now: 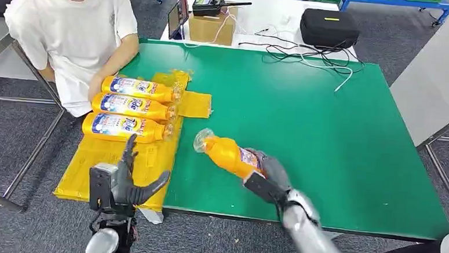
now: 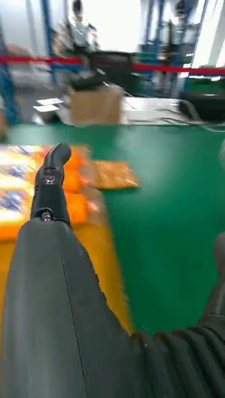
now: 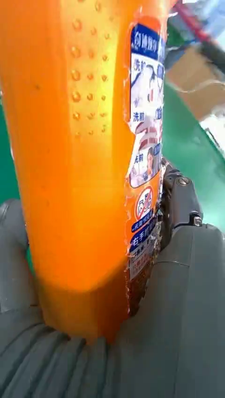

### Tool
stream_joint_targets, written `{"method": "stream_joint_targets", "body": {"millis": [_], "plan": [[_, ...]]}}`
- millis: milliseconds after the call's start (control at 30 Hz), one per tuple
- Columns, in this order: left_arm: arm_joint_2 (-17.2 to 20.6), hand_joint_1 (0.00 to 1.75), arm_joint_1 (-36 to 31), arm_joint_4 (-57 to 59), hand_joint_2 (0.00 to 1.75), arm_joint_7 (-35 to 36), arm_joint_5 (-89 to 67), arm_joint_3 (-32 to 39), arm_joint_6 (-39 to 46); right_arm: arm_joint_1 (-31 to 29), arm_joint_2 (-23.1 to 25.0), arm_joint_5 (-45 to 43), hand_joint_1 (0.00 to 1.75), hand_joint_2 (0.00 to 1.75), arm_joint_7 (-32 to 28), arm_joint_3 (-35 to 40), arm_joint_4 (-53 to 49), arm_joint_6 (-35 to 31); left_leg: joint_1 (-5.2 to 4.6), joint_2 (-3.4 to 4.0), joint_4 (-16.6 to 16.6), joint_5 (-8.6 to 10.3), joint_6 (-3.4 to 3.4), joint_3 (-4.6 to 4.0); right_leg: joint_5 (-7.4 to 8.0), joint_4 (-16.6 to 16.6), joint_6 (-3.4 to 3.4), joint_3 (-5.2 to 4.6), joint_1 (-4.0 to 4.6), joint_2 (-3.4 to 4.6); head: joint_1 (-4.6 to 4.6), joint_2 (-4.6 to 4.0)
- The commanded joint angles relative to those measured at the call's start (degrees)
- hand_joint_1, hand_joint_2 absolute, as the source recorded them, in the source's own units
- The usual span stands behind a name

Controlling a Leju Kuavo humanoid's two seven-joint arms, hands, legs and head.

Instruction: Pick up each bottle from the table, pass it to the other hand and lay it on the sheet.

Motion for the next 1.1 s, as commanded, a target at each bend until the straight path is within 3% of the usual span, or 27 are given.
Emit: {"method": "stream_joint_targets", "body": {"millis": [33, 100, 333, 433, 500, 767, 933, 1100], "plan": [[1.10, 0.00, 5.88, -3.18, 1.75, -2.91, 6.04, -3.51, -6.39, 12.87, 5.91, -9.51, 1.75, 1.75, -2.17, -7.62, -25.72, -5.00, 0.04, -0.07, 0.02, -0.07, -0.12, -0.22, -0.12, 0.09, -0.16, -0.23, 0.06, -0.06, -0.04, 0.00], [1.48, 0.00, 6.18, -3.99, 1.75, -5.20, 5.71, -5.15, -7.86, 13.35, 6.70, -11.31, 1.75, 1.75, -3.06, -7.89, -27.42, -6.18, 0.05, -0.10, 0.05, 0.01, -0.07, -0.69, -0.05, 0.13, -0.08, -0.67, 0.05, -0.05, -0.02, 0.02], [3.21, 0.00, 5.35, -3.13, 1.75, -11.41, 4.43, -8.54, -14.16, 13.74, 6.16, -11.84, 1.75, 1.75, -5.02, -4.81, -27.86, -7.44, 0.06, -0.10, -0.04, -0.01, -0.10, -0.67, -0.09, 0.06, -0.12, -0.61, 0.05, -0.11, -0.02, 0.00], [4.83, 0.00, 5.22, -0.33, 1.75, -7.22, 9.34, -11.73, -21.56, 13.48, 5.42, -9.12, 1.75, 1.75, -5.41, -1.98, -26.96, -7.86, 0.04, -0.13, -0.02, 0.00, -0.11, -0.71, -0.08, 0.06, -0.13, -0.67, 0.03, -0.15, -0.02, 0.00], [4.35, 0.00, 4.55, 1.14, 1.75, -7.18, 9.62, -12.48, -21.87, 13.34, 5.73, -5.51, 1.75, 1.75, -5.96, 1.61, -26.40, -8.13, 0.02, -0.06, -0.05, 0.03, -0.07, -0.77, -0.02, 0.02, -0.07, -0.74, 0.01, -0.05, -0.02, 0.00], [4.50, 0.00, 3.83, 1.19, 1.75, -6.72, 9.00, -12.72, -21.11, 13.12, 5.08, -3.65, 1.75, 1.75, -6.16, 4.04, -26.19, -8.24, 0.05, -0.13, -0.05, 0.01, -0.10, -0.73, -0.07, 0.02, -0.11, -0.71, 0.05, -0.15, -0.02, 0.00], [2.77, 0.00, 0.23, 2.63, 1.75, -5.25, 8.34, -13.92, -20.17, 10.42, 7.27, 2.95, 1.75, 1.75, -6.90, 15.23, -16.75, -11.40, 0.07, 0.00, -0.07, 0.01, -0.11, -0.74, -0.02, 0.01, -0.12, -0.73, 0.06, -0.02, -0.04, 0.00], [2.39, 0.00, -0.29, 1.85, 1.75, -4.52, 12.43, -13.55, -21.70, 8.74, 8.13, 0.41, 1.75, 1.75, -7.56, 17.43, -12.91, -11.13, 0.08, -0.02, -0.07, 0.03, -0.11, -0.77, -0.02, 0.00, -0.12, -0.74, 0.08, -0.04, -0.04, 0.00]]}}
